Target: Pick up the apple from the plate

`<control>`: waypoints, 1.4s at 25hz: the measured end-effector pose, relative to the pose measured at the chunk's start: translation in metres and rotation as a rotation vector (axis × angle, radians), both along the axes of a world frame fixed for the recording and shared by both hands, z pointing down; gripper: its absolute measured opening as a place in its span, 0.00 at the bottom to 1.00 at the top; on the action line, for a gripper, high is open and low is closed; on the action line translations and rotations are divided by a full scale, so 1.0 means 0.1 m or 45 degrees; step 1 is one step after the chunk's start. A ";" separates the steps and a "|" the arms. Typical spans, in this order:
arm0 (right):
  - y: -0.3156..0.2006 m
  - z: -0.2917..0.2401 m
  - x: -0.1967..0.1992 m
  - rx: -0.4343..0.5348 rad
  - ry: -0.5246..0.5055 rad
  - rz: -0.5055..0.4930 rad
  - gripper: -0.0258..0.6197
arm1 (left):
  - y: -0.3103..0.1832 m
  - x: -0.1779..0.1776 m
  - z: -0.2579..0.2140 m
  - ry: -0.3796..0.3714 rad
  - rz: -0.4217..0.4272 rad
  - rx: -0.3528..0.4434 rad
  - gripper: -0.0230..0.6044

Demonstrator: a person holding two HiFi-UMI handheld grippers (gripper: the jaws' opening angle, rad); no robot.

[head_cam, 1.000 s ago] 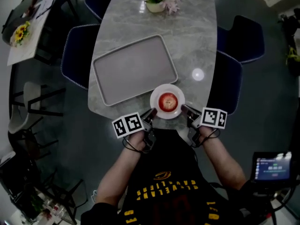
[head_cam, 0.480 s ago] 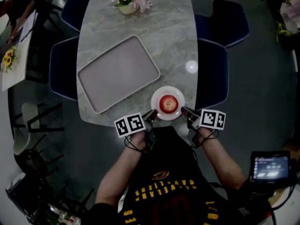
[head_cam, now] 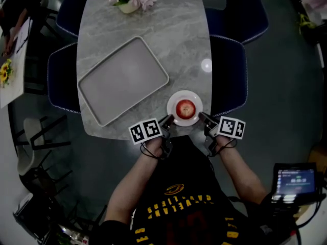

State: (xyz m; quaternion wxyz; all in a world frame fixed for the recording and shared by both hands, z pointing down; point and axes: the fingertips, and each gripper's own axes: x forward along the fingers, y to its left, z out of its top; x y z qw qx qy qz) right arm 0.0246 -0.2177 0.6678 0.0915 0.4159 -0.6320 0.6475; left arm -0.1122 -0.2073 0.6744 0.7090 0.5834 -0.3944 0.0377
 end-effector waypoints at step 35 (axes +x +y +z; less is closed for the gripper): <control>0.07 0.18 0.01 0.034 0.197 -0.191 0.10 | 0.04 -0.11 0.06 -0.226 0.107 0.089 0.16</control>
